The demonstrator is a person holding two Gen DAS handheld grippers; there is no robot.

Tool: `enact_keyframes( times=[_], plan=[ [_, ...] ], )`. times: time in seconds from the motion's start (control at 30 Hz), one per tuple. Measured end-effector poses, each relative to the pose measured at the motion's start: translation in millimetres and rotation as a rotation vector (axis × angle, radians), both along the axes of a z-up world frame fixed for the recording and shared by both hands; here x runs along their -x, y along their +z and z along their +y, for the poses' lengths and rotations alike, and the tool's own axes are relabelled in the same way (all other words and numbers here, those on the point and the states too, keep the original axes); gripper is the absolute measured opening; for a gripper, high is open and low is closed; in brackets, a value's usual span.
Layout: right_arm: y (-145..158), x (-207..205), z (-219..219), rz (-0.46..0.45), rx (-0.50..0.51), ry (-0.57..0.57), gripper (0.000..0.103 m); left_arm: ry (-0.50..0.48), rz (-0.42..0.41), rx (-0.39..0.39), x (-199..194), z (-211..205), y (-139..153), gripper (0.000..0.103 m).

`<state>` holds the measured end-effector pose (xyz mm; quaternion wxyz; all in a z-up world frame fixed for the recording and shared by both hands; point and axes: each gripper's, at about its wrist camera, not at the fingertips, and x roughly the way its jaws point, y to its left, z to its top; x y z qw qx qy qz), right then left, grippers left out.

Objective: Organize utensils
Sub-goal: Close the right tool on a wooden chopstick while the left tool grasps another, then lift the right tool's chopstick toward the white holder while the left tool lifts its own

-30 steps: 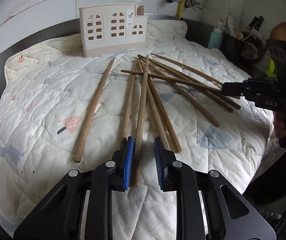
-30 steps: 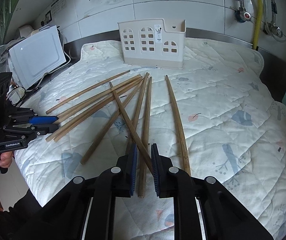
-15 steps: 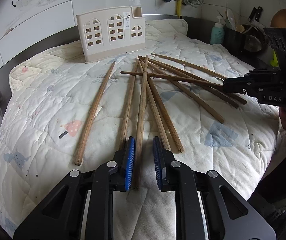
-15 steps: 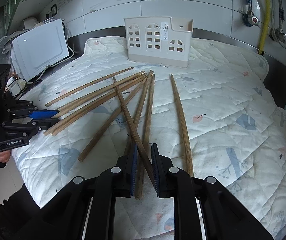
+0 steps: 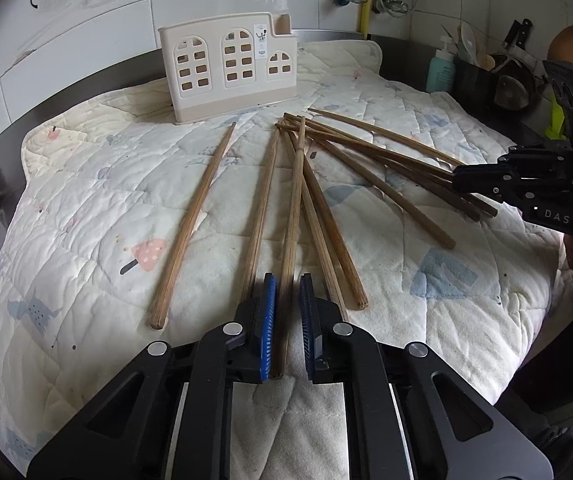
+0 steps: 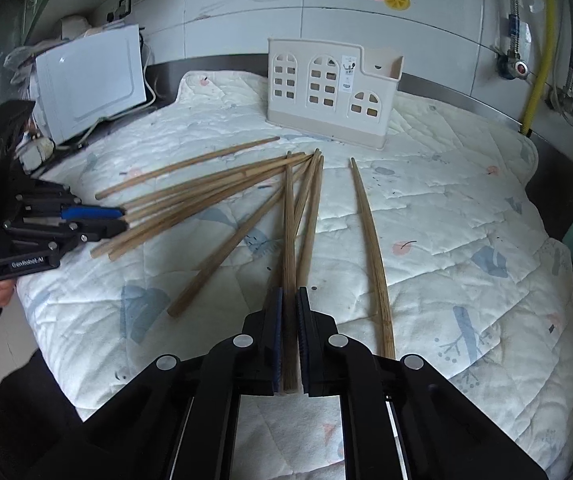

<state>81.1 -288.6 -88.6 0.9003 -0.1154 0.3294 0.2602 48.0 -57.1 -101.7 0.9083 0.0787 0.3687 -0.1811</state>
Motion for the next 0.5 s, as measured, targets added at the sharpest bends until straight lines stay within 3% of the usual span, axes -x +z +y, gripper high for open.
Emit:
enact_keyframes(
  times=[0.07,0.5],
  plan=[
    [5,2,-2,-0.01,-0.017,-0.019,0.007,0.006,-0.001,0.007,0,1,1,0.007],
    [52,25,-4,-0.088,-0.117,-0.069,0.007,0.022,0.031,0.077,3,12,-1,0.007]
  ],
)
